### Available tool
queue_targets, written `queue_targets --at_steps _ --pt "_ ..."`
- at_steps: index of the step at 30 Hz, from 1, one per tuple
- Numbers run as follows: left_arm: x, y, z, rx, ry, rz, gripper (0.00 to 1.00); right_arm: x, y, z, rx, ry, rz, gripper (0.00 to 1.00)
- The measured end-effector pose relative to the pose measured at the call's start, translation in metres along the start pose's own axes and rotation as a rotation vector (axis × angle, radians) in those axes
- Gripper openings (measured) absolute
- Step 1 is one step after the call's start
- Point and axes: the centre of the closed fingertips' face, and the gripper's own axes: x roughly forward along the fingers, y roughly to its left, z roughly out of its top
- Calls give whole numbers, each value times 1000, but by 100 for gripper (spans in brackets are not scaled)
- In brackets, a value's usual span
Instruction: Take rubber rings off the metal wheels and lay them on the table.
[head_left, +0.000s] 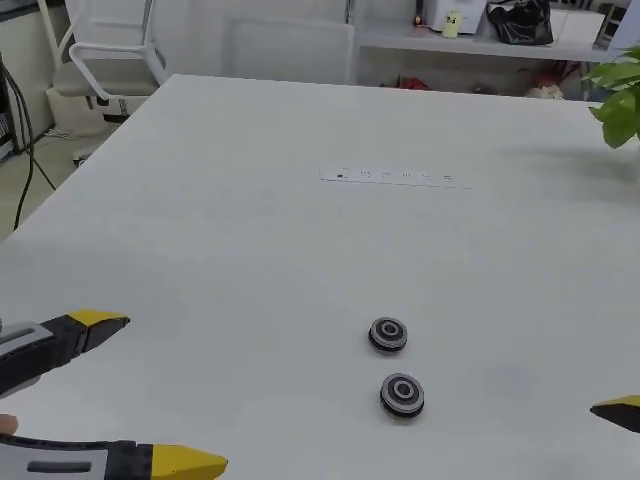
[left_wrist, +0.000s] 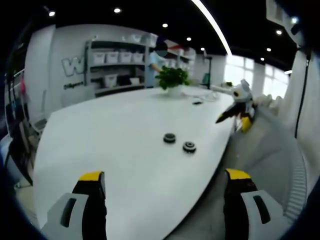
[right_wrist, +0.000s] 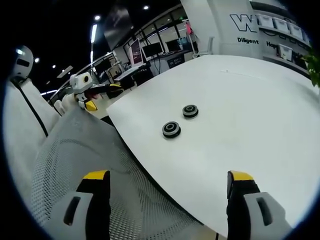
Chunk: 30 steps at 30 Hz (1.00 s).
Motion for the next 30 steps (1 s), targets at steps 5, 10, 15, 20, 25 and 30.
queue_targets --at_steps 5,10,15,20,25,30 --pt "1 -2 2 0 2 7 100 -4 -1 -2 -3 -8 -1 94" --pt "6 -7 5 8 3 -1 99 -8 -2 -4 1 -30 -5 94" --pt "10 -15 12 4 -17 -8 99 -11 -3 -3 10 -44 7 93" --pt "9 -21 14 -12 -24 -13 99 -12 -6 0 -8 -42 8 93" --pt "9 -19 15 -17 -16 2 99 -13 -4 1 -15 -43 29 93" --pt "11 -22 25 -4 -22 5 99 -14 -5 1 -17 -46 37 92"
